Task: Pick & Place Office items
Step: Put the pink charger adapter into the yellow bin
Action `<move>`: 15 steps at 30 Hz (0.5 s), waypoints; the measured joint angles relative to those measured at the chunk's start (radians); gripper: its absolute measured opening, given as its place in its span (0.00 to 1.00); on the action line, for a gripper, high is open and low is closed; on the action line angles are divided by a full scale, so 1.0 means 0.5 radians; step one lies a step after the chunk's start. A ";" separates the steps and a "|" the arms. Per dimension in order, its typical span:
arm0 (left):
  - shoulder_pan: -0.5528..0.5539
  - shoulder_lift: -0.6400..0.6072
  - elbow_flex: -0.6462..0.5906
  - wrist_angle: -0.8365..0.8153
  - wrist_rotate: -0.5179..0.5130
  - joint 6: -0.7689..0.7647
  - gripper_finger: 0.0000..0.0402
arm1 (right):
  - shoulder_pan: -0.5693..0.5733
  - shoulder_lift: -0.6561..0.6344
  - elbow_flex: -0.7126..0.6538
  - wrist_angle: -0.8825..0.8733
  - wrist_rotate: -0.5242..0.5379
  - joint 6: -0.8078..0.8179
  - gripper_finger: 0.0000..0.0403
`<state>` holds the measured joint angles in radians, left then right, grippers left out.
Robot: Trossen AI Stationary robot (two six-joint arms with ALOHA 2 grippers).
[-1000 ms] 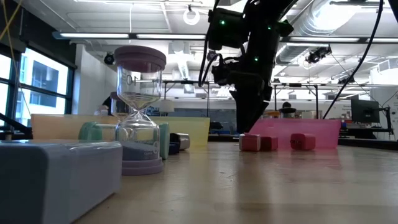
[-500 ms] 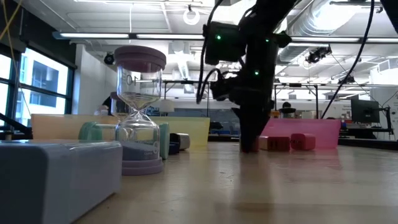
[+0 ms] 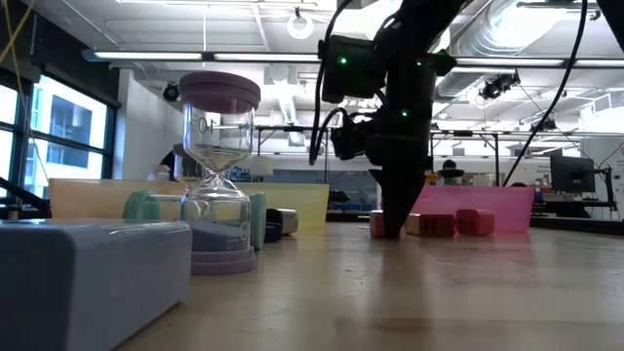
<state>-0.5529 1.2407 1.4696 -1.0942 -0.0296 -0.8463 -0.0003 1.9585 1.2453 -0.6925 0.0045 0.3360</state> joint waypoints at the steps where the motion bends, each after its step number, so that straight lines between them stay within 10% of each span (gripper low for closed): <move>1: 0.000 0.000 0.000 0.003 -0.009 0.000 0.70 | 0.003 -0.004 0.000 -0.004 -0.002 -0.001 0.30; 15: 0.000 0.002 0.000 0.068 -0.628 0.004 0.70 | 0.093 -0.238 0.303 -0.375 -0.002 -0.106 0.30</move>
<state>-0.5529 1.2419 1.4696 -1.0600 -0.3436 -0.8441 0.0463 1.8394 1.3966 -0.8798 0.0035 0.2829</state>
